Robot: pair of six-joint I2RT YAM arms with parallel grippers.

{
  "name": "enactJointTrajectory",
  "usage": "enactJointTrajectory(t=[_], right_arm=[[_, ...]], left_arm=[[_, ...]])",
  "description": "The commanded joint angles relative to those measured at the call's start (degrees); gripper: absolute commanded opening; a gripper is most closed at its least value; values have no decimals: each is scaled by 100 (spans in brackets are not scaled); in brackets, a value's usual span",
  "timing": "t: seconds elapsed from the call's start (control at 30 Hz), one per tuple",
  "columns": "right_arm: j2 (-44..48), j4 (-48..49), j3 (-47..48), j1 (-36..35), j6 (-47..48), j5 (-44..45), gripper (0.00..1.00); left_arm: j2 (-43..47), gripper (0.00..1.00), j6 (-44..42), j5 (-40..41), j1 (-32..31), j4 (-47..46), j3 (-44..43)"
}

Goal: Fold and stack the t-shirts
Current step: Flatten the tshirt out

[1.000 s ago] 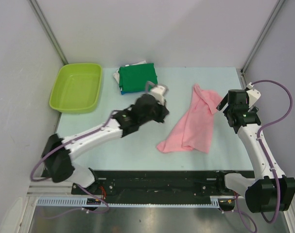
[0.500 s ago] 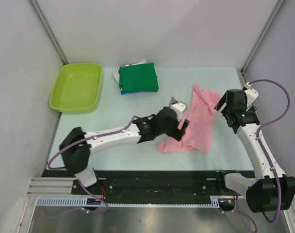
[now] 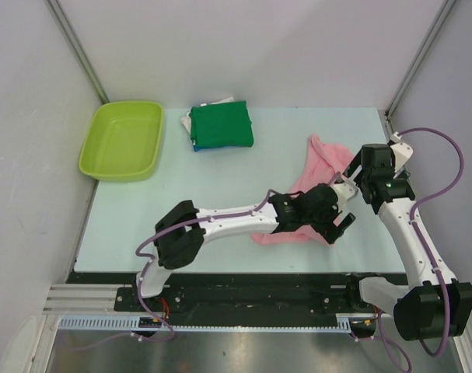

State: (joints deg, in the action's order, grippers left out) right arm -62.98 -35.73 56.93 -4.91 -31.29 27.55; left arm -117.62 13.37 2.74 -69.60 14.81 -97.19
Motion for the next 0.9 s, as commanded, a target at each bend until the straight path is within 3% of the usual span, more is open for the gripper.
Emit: enactJointTrajectory(t=[0.0, 0.17, 0.53, 0.87], right_arm=[[58, 101, -33, 7, 26, 66, 100], [49, 109, -32, 34, 44, 66, 100], [58, 110, -41, 51, 44, -4, 100], [119, 127, -111, 51, 53, -22, 100]], left_arm=[[-357, 97, -247, -230, -185, 312, -520], [-955, 96, -404, -292, -334, 777, -1170], [-1930, 96, -686, 744, -379, 980, -2075], [-2327, 93, -563, 1061, -370, 875, -2051]])
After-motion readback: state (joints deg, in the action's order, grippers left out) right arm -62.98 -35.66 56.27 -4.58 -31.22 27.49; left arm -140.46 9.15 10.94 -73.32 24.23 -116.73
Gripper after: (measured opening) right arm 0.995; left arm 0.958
